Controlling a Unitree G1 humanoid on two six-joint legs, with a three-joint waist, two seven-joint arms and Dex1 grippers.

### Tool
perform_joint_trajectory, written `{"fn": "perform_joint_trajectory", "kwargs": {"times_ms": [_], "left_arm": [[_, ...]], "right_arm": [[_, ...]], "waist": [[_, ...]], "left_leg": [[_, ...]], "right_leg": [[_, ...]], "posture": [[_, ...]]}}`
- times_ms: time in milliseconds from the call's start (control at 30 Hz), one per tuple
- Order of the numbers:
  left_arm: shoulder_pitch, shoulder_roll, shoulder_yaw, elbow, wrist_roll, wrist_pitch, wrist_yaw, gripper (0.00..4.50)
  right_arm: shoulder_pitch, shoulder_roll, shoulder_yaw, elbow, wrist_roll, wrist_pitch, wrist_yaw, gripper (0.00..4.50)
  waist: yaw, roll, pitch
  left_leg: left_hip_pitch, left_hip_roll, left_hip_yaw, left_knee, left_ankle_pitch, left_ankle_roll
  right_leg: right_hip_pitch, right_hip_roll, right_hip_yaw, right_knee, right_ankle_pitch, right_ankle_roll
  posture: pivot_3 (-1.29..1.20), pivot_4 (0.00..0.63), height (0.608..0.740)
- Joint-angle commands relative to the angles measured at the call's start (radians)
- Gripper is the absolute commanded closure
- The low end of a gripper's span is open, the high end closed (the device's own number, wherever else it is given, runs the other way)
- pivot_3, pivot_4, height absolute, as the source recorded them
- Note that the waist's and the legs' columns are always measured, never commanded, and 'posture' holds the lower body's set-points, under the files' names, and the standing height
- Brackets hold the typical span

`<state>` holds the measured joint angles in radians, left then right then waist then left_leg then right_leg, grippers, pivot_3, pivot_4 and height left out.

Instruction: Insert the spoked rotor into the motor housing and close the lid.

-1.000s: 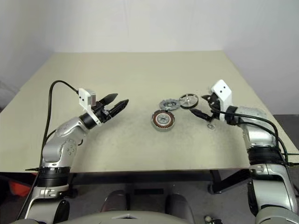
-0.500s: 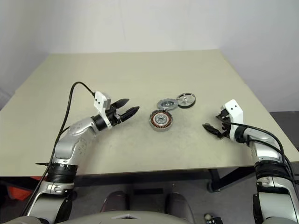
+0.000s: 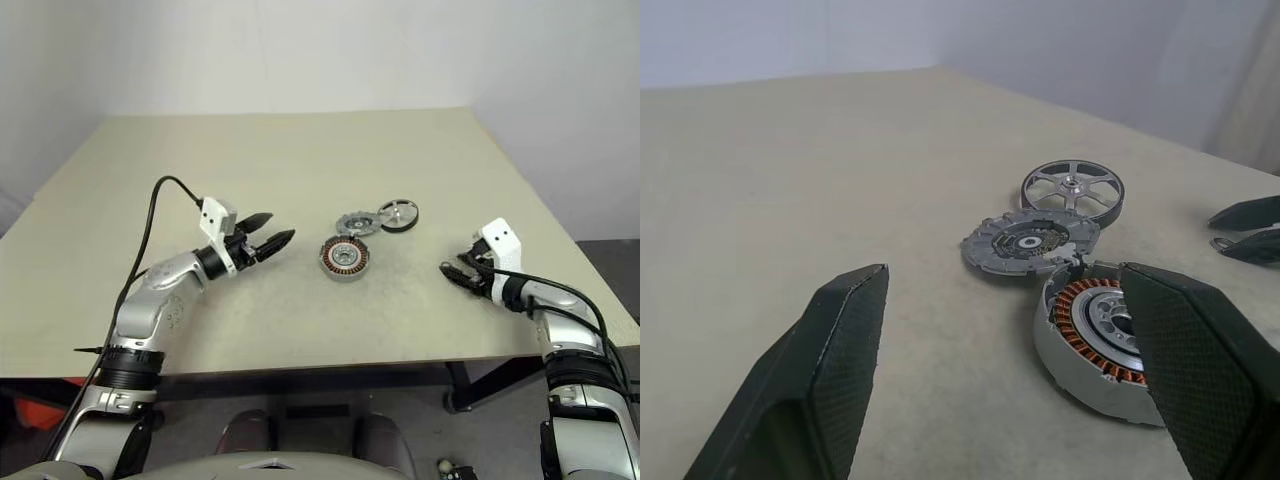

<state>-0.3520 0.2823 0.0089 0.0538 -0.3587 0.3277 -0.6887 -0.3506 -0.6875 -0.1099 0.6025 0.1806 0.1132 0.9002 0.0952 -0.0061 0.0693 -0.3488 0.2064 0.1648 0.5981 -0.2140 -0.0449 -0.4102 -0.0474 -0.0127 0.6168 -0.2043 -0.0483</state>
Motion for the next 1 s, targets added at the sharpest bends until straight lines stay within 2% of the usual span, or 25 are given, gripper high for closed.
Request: {"fn": "perform_joint_trajectory", "kwargs": {"times_ms": [33, 67, 133, 300, 467, 733, 800, 1000], "left_arm": [[-0.023, 0.013, 0.02, -0.017, -0.001, -0.023, 0.006, 0.64], [-0.023, 0.014, 0.021, -0.017, 0.0, -0.025, 0.008, 0.64], [-0.023, 0.015, 0.023, -0.017, 0.001, -0.026, 0.013, 0.64], [-0.026, 0.017, 0.028, -0.013, 0.001, -0.031, 0.024, 0.64], [-0.031, 0.019, 0.03, -0.003, 0.001, -0.036, 0.026, 0.64], [-0.038, -0.007, 0.016, 0.008, 0.023, -0.044, 0.057, 0.64], [-0.038, -0.01, 0.014, 0.008, 0.027, -0.041, 0.067, 0.64], [-0.029, -0.003, 0.018, 0.001, 0.029, -0.042, 0.075, 0.64]], "right_arm": [[-0.029, 0.006, 0.002, 0.025, -0.014, 0.001, -0.019, 2.06], [-0.033, 0.009, 0.001, 0.029, -0.013, 0.003, -0.019, 2.06], [-0.044, 0.015, 0.001, 0.037, -0.013, 0.011, -0.021, 2.43], [-0.056, 0.033, 0.006, 0.026, -0.01, 0.043, -0.027, 3.93], [-0.063, 0.054, 0.024, -0.008, -0.018, 0.058, -0.037, 3.94], [-0.122, 0.195, 0.019, -0.301, 0.079, 0.167, -0.066, 3.94], [-0.131, 0.209, 0.051, -0.369, 0.079, 0.193, -0.057, 3.94], [-0.142, 0.243, 0.141, -0.469, 0.082, 0.248, -0.016, 3.94]], "waist": [[-0.001, 0.0, 0.0], [-0.001, 0.0, 0.0], [-0.002, 0.0, 0.0], [-0.002, 0.0, 0.0], [-0.005, -0.001, -0.001], [-0.021, 0.001, -0.001], [-0.02, 0.001, -0.001], [-0.015, 0.001, -0.001]], "left_leg": [[0.001, 0.0, 0.0, 0.0, 0.0, 0.0], [0.002, 0.0, 0.0, 0.0, 0.0, 0.0], [0.003, 0.0, 0.0, 0.0, 0.0, 0.0], [0.003, 0.0, 0.0, 0.0, 0.001, 0.001], [0.004, 0.001, 0.0, 0.0, 0.001, 0.001], [0.001, 0.001, 0.0, 0.0, 0.001, 0.0], [0.0, 0.0, 0.0, -0.001, 0.001, 0.001], [-0.001, 0.0, -0.001, -0.001, 0.001, 0.001]], "right_leg": [[0.002, -0.001, -0.001, 0.0, 0.0, 0.001], [0.003, -0.001, -0.002, 0.0, -0.001, 0.001], [0.004, -0.002, -0.003, 0.0, -0.001, 0.001], [0.005, -0.004, -0.007, 0.0, -0.001, 0.001], [0.005, -0.005, -0.009, 0.0, -0.001, 0.001], [0.001, -0.006, -0.011, 0.001, 0.0, -0.001], [0.001, -0.006, -0.011, 0.0, 0.003, -0.005], [0.002, -0.008, -0.013, -0.006, 0.003, -0.005]], "posture": [[0.0, 0.0, 0.74], [0.0, 0.0, 0.74], [0.0, 0.0, 0.74], [0.0, 0.0, 0.74], [0.0, 0.0, 0.74], [0.0, 0.0, 0.74], [0.0, 0.0, 0.74], [0.0, 0.0, 0.74]]}}
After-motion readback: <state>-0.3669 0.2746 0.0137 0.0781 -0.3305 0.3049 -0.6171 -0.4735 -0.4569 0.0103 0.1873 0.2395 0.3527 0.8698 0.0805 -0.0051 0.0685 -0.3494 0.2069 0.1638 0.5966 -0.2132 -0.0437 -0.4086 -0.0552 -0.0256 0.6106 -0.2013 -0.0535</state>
